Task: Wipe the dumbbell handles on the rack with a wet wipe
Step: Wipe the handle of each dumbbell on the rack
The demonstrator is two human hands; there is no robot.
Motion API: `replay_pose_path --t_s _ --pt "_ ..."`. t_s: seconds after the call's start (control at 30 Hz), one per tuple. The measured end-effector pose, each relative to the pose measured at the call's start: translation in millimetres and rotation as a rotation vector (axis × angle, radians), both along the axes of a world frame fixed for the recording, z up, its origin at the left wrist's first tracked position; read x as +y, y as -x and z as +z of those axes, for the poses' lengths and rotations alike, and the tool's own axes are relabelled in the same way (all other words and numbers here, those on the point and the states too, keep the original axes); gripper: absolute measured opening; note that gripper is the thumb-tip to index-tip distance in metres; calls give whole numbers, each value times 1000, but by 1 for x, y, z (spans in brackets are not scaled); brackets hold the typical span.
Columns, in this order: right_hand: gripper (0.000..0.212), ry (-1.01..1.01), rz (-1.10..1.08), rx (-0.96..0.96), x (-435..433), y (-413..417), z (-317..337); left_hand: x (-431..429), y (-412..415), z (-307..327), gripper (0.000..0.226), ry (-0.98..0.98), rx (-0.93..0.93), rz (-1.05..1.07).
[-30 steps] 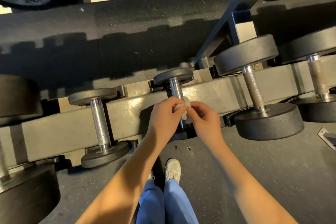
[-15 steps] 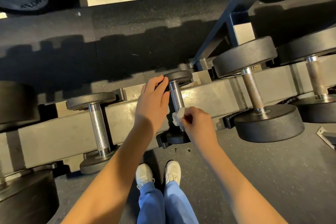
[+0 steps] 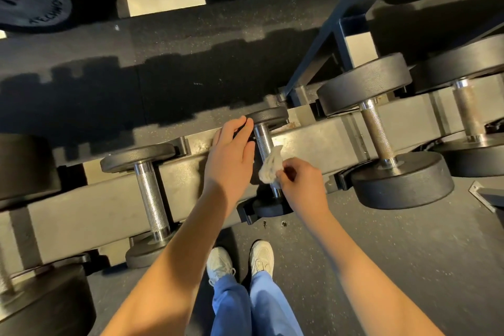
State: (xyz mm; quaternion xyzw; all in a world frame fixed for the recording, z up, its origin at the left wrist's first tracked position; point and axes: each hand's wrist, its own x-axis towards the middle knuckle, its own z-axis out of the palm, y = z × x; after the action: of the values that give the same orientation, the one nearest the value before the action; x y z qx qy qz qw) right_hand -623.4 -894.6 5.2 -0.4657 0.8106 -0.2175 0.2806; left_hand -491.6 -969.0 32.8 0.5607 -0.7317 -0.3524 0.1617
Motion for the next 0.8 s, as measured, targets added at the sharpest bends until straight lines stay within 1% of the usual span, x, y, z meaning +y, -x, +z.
replay_pose_path --t_s 0.1,0.23,0.33,0.43,0.53,0.63,0.73,0.8 --pt "17 -33 -19 18 -9 -2 1 -1 0 2 49 -1 -16 -15" --pt "13 75 -73 -11 -54 -5 5 -3 -2 6 51 -13 -37 -61" --pt "10 87 -80 -12 -70 -4 8 -5 -5 6 50 7 -59 -94" --pt "11 46 -22 -14 -52 -1 9 -6 -7 7 50 15 -73 -117" --pt "9 -38 19 -36 -18 5 5 -6 -8 8 49 19 -68 -128" --pt "9 -118 63 10 3 7 4 -5 -6 9 49 33 -75 -135" --pt "9 -152 55 10 4 8 5 -3 -4 10 50 36 -88 -126" --pt "10 -135 29 -14 4 7 6 -5 -4 12 49 26 -102 -122"
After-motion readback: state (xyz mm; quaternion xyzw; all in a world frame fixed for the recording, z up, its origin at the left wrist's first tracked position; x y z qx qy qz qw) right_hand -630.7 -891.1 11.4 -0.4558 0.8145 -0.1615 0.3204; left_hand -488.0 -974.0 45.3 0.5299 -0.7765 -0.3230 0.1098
